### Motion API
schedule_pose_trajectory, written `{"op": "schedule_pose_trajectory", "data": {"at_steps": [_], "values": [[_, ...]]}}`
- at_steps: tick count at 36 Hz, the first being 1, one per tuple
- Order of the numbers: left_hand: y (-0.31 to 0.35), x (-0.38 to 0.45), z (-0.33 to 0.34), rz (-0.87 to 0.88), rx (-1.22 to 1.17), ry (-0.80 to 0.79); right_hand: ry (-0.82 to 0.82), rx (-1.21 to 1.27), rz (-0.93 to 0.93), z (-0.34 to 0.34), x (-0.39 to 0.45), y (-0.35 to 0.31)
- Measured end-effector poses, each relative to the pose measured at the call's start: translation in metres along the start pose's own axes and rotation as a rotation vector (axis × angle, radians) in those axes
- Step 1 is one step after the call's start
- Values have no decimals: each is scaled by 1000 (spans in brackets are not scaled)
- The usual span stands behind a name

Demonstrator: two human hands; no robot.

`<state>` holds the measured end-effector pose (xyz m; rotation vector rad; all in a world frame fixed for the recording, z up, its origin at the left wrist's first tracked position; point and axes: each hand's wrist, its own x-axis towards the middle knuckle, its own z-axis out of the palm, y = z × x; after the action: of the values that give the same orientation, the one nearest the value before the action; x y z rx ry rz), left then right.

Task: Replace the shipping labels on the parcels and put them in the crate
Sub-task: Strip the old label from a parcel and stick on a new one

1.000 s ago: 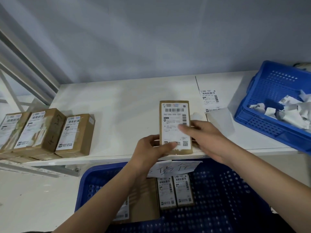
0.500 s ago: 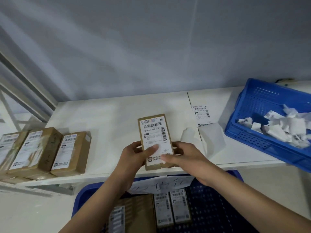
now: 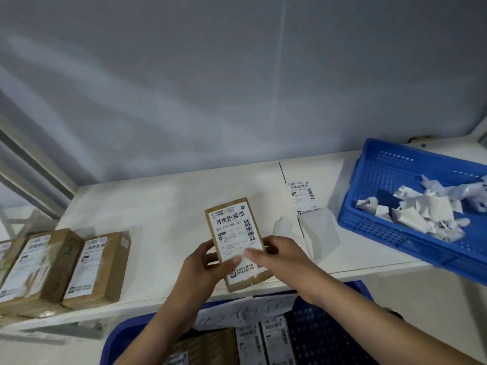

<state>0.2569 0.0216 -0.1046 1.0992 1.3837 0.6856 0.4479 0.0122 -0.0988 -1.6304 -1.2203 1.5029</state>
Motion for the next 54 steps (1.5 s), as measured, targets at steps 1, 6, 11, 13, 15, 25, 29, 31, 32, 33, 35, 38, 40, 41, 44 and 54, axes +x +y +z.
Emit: {"op": "schedule_pose_trajectory", "data": {"at_steps": [1, 6, 11, 13, 15, 25, 29, 31, 32, 33, 35, 38, 40, 41, 44, 54], "values": [[-1, 0, 1, 3, 15, -15, 5, -1, 0, -1, 0, 0], [-5, -2, 8, -10, 30, -9, 25, -59, -6, 3, 3, 3], [-3, -7, 16, -14, -17, -12, 38, -115, -31, 8, 2, 3], [-5, -7, 16, -18, -7, -7, 24, -121, -26, 8, 1, 2], [-6, -7, 14, -24, 13, -9, -9, -116, -1, 5, 1, 2], [-9, -11, 12, -47, 124, -120, 79, -26, 48, -4, 9, 5], [-13, -13, 14, -52, 161, -232, 127, 106, 62, -16, 13, -1], [-12, -12, 12, -42, 158, -250, 120, 125, 72, -17, 13, 0], [-11, -11, 10, -38, 158, -256, 122, 128, 81, -17, 12, -1], [-10, -11, 9, -34, 164, -266, 126, 128, 88, -16, 12, -1], [-9, -10, 6, -32, 188, -299, 120, 141, 100, -16, 12, -2], [-11, -11, 5, -35, 209, -338, 103, 127, 104, -16, 11, -2], [-11, -11, 6, -19, 204, -347, 145, 82, 98, -16, 11, -2], [-10, -12, 7, -8, 188, -347, 179, 63, 98, -16, 13, -2], [-7, -14, 12, -17, 114, -285, 226, 47, 95, -13, 15, -3], [-1, -9, 5, -51, 153, 42, 41, -158, 20, 14, 1, 5]]}}
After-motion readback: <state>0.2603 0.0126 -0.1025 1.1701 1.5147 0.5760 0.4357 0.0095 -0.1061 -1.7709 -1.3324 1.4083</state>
